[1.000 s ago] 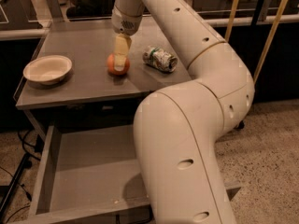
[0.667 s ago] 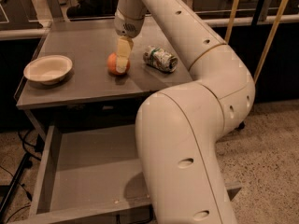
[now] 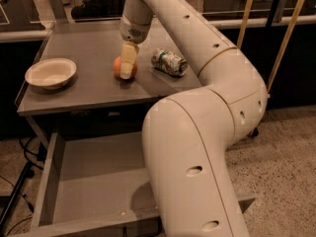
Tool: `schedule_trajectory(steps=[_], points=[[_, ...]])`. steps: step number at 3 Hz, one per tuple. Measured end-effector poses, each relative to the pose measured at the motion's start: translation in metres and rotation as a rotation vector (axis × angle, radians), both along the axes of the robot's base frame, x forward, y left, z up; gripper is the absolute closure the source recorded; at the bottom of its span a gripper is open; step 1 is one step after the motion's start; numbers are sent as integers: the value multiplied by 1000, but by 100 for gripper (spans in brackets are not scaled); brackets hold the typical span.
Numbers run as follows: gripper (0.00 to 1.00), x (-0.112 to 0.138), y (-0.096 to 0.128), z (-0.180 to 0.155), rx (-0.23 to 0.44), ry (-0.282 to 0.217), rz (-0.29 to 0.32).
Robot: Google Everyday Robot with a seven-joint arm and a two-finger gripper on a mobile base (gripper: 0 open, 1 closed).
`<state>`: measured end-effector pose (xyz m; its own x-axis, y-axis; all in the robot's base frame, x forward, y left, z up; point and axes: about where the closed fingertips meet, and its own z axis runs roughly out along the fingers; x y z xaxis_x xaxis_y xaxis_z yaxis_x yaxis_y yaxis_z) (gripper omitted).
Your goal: Place orange into top drawer
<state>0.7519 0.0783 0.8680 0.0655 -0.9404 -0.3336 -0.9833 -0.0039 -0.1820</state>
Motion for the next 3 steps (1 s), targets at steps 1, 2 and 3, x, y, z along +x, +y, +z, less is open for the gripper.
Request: schedule_trajectory(steps=[1,2,3], points=[[0,1,3,-7,16,12,-13],[0,-1,8,-17,44,31,-28],[0,-1,10,-26,54,45,-40]])
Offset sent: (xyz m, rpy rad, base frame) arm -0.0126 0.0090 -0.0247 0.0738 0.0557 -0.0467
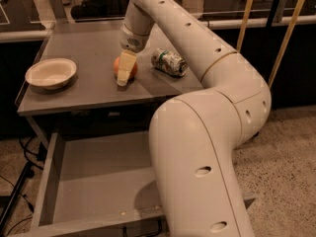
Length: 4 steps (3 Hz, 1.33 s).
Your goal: Place orange into top drawer
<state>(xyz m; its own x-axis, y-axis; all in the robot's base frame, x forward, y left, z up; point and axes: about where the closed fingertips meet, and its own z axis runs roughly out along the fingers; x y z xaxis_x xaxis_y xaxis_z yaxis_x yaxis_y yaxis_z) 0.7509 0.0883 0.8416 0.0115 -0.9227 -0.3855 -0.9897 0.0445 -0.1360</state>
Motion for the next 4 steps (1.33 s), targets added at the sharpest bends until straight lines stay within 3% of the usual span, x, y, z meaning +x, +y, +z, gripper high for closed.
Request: schedule_trajectory(steps=[1,4], points=[[19,0,0,0,0,0,0],[89,0,0,0,0,0,0]])
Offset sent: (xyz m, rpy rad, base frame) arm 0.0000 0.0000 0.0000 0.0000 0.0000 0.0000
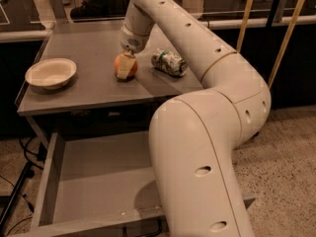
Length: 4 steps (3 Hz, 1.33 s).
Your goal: Place orange into top drawer
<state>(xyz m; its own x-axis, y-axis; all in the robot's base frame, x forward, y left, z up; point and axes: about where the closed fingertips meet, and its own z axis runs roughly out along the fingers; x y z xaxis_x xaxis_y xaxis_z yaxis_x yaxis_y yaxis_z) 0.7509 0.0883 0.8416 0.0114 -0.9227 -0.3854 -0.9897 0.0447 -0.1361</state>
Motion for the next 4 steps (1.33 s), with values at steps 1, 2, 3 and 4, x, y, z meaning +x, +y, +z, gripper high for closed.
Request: schedule_trajectory(steps=[1,2,3,4], points=[[100,-5,-2,13,-9,-12,-28],[100,-21,-9,41,0,-43,-39],[100,-47,-18,69,20,-90,-66],[100,-83,-22,84,34,-118,-99]])
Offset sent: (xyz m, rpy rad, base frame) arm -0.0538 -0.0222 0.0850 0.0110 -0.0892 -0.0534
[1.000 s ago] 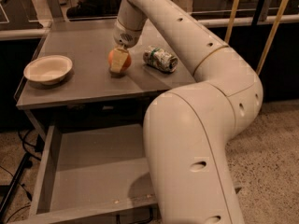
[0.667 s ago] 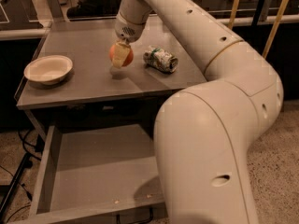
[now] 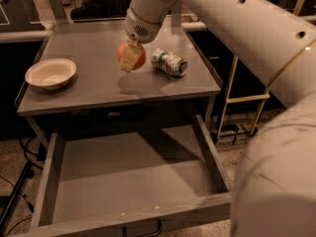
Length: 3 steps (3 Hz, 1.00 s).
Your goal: Place orange into top drawer
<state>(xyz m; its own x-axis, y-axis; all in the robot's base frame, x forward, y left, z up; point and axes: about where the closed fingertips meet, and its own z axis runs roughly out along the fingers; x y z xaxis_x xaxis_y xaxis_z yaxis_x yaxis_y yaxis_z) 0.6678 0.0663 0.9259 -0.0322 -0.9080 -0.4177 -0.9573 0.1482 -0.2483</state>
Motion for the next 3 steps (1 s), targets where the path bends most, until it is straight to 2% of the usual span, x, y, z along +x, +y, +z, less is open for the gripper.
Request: schedule_trajectory(steps=[1,2,3], points=[[100,-49,-1,-6,5,11,-16],[100,-47,-3,-7,15,9,-23],[100,-75,-6,-15,17,40,-36]])
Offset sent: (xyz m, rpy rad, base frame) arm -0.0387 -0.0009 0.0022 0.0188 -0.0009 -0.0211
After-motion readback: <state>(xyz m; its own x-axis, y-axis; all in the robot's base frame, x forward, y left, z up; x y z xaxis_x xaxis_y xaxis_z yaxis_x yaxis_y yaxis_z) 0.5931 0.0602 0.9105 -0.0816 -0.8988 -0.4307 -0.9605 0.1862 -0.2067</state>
